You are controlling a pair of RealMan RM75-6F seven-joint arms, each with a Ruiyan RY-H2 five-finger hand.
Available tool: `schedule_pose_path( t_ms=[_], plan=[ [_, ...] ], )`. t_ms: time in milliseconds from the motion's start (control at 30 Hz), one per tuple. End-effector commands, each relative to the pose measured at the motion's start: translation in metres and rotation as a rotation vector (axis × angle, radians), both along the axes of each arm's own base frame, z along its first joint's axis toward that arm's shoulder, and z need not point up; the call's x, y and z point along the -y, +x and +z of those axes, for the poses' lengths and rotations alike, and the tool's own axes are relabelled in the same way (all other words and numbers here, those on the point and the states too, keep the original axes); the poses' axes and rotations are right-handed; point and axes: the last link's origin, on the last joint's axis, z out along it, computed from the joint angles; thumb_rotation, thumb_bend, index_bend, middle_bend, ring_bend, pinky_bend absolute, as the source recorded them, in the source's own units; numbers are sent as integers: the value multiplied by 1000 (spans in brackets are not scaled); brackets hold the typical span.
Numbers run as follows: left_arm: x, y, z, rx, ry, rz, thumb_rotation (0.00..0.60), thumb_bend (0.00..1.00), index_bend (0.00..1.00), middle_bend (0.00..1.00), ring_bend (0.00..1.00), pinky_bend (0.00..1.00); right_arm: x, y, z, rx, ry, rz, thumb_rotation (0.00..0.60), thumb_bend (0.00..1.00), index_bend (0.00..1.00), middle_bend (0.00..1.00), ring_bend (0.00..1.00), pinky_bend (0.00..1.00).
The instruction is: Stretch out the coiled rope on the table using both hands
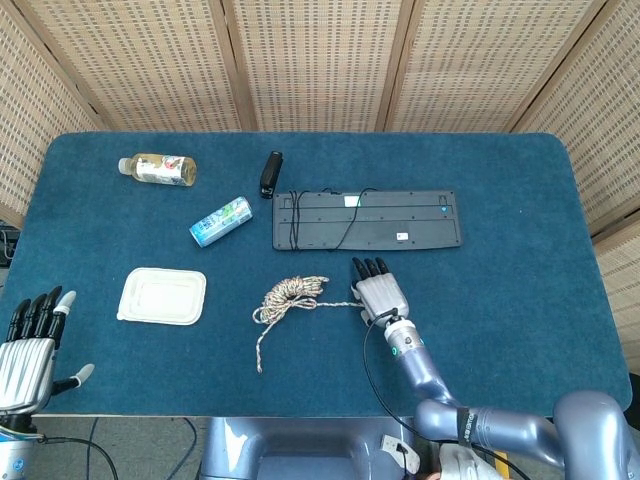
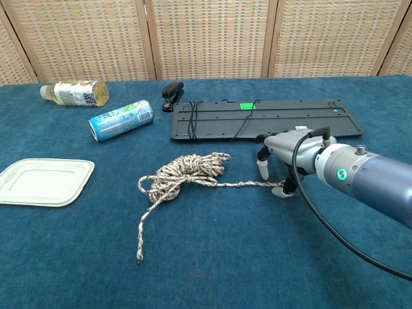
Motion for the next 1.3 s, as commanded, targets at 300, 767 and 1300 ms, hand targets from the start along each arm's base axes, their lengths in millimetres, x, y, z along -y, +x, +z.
schedule_pose_path(
  t_ms=[300, 767, 1300],
  plan=[
    [-1, 0, -2, -6, -3, 3, 600, 55, 0, 0, 0, 0, 2, 0, -5, -23, 9, 3, 600, 427, 606, 0, 0, 0],
    [-19, 37, -25, -138, -98, -333, 600, 66, 0, 0, 0, 0, -3, 3, 3, -10, -3, 76, 600, 443, 651, 0, 0, 0],
    [-100, 94, -114, -476, -490, -1005, 600, 211, 411, 0, 0, 0, -1, 12, 3, -16, -15, 94, 600, 444, 659, 0, 0, 0]
  ],
)
